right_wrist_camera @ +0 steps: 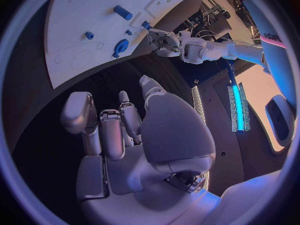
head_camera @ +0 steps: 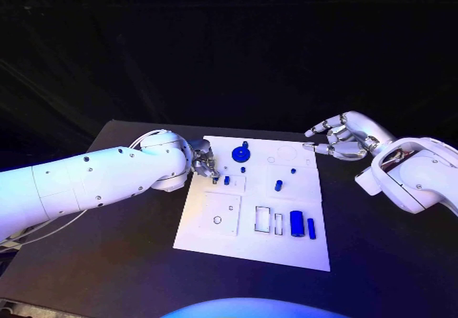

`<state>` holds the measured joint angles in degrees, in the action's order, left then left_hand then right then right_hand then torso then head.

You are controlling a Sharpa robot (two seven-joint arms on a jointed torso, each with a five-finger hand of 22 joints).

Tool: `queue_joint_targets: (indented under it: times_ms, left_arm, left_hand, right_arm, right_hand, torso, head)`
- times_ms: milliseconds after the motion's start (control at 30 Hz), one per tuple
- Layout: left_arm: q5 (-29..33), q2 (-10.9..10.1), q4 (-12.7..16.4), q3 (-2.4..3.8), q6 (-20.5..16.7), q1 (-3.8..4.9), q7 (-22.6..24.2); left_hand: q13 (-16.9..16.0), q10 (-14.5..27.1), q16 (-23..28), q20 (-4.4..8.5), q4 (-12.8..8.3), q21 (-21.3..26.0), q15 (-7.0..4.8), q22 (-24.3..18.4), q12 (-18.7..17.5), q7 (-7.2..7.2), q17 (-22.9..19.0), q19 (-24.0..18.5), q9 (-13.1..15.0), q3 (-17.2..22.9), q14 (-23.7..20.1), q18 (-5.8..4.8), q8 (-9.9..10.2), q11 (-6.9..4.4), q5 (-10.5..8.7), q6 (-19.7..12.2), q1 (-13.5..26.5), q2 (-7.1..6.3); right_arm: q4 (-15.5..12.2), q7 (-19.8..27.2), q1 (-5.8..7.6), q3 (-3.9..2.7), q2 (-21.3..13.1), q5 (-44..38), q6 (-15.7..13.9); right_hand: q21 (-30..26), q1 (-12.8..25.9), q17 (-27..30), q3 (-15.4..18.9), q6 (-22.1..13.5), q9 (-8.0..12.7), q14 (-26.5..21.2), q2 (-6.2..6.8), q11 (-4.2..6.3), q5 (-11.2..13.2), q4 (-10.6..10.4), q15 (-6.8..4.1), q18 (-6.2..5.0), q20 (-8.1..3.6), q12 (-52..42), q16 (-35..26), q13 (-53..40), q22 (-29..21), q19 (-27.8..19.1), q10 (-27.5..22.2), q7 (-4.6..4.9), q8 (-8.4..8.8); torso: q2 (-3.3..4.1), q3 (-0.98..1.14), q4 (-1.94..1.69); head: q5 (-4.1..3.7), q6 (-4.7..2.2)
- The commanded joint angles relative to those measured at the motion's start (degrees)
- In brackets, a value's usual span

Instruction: Assemble the parts on the task board

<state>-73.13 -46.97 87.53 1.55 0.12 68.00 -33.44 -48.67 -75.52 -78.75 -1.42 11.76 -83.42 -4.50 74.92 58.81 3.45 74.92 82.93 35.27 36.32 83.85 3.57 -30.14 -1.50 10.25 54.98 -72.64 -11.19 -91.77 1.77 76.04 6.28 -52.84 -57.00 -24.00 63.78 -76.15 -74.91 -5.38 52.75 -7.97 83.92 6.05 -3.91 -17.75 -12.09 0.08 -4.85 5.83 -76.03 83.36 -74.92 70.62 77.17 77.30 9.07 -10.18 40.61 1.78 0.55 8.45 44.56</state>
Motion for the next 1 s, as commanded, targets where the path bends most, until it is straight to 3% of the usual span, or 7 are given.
queue_joint_targets:
  times_ms: [33, 1000]
  left_arm:
    - [-0.86, 0.22, -0.07, 0.01, 2.07, -0.12, -0.55]
    - [-0.92, 0.53, -0.71, 0.02, 4.78, -0.48, -1.54]
  left_hand:
    - [0.05, -0.52, -0.01, 0.13, -9.13, -0.26, -0.42, 2.89, -0.06, -0.43, 1.81, 0.40, 0.11, 9.58, 2.84, -0.78, -0.32, -0.06, 0.38, 0.83, -0.72, 0.09]
    - [0.38, -0.58, 0.00, 0.18, -9.20, -0.24, -0.48, 2.84, -0.35, -0.49, 1.81, 0.37, 0.12, 9.95, 2.85, -0.77, -0.37, -0.12, 0.55, 1.04, -0.60, -0.28]
  right_arm:
    - [-0.01, 0.17, -0.07, -0.01, -0.02, -0.51, 0.28]
    - [-0.04, 0.26, -0.22, -0.01, -0.19, -0.51, 0.31]
  right_hand:
    - [0.04, 0.24, -4.74, 0.29, -0.21, 0.08, 3.54, -0.49, -0.08, -0.39, 0.10, -0.43, -0.81, -0.10, -0.17, -0.24, -0.79, 0.04, 0.07, 0.05, -0.22, -0.22]
    - [0.04, 0.24, -4.74, 0.29, -0.21, 0.08, 3.54, -0.49, -0.08, -0.39, 0.10, -0.43, -0.81, -0.10, -0.17, -0.24, -0.79, 0.04, 0.07, 0.05, -0.22, -0.22]
  torso:
    - [-0.05, -0.01, 0.03]
    - [-0.04, 0.05, 0.05]
  head:
    - [-0.04, 0.10]
    - [0.13, 0.50]
